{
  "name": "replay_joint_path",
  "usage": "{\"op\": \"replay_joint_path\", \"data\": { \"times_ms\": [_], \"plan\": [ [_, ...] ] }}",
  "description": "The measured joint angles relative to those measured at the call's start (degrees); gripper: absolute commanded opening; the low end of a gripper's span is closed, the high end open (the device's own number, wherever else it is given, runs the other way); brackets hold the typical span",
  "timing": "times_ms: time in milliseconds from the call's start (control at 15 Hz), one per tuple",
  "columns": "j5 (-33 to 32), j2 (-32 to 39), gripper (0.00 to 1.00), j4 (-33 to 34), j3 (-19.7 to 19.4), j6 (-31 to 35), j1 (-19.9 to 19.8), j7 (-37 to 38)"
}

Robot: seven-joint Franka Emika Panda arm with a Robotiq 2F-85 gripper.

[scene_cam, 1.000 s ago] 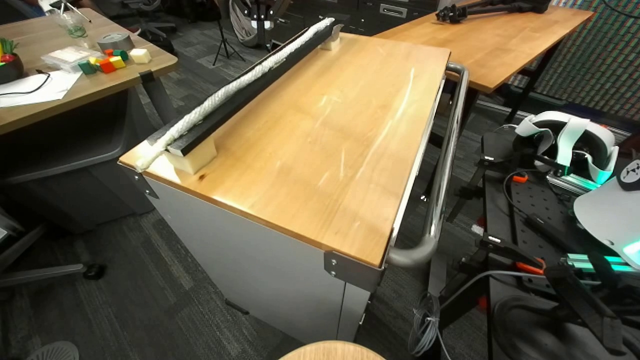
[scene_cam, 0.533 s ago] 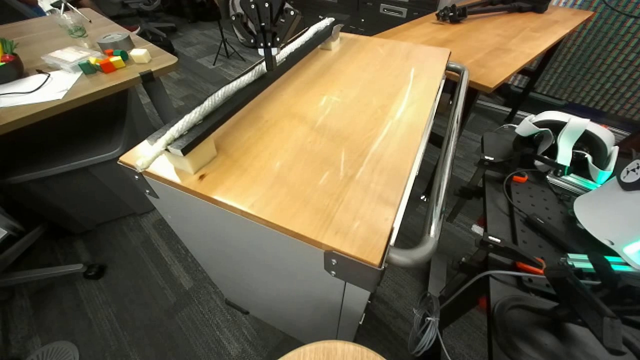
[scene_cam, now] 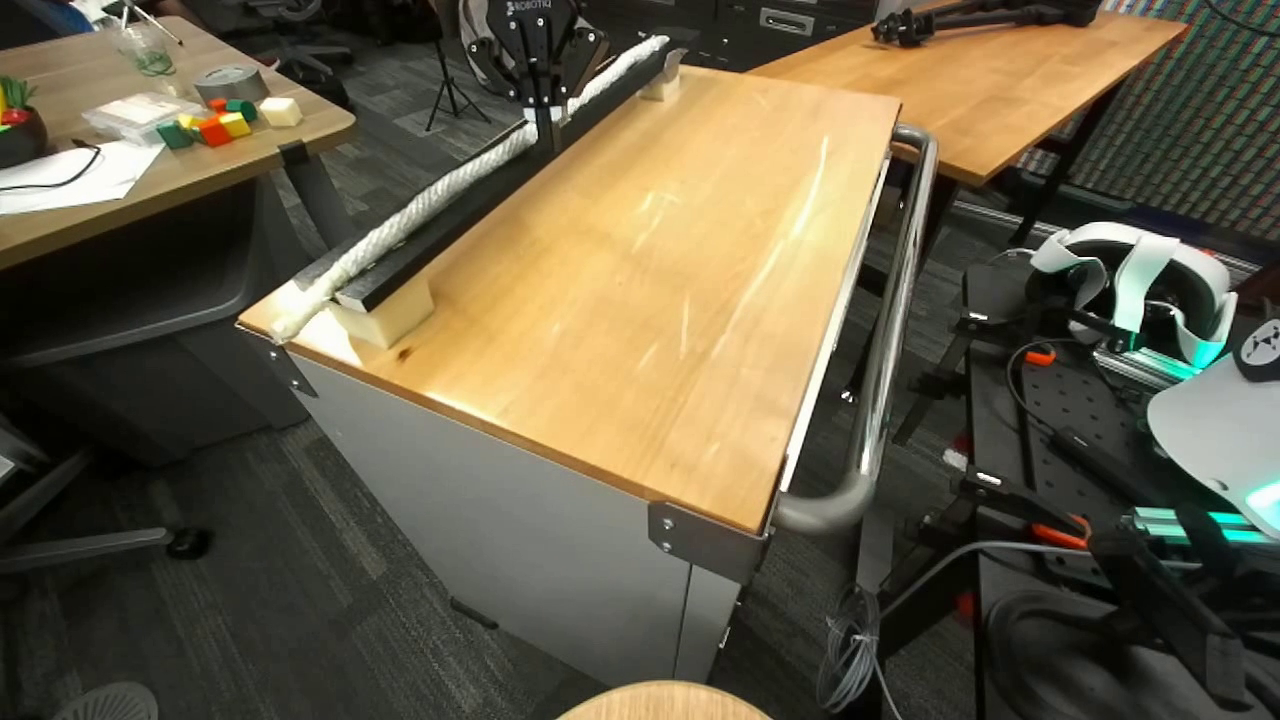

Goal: Put the rope along the center of the black object

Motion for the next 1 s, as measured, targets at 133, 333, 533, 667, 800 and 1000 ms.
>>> {"op": "replay_joint_path", "data": {
  "times_ms": [133, 333, 533, 667, 800, 1000],
  "plan": [
    [0.0, -0.8, 0.0, -0.4, -0.1, 0.1, 0.0, -0.2],
    [0.0, -2.0, 0.0, -1.5, -0.3, 2.7, 0.0, -0.5],
    [0.0, -2.5, 0.0, -2.7, -0.3, 7.7, 0.1, -0.8],
    [0.0, -2.5, 0.0, -3.3, -0.3, 10.1, 0.3, -0.9],
    [0.0, -2.5, 0.0, -3.7, -0.3, 11.3, 0.5, -1.0],
    [0.0, -2.5, 0.0, -4.1, -0.3, 11.6, 0.6, -1.0]
  ]
}}
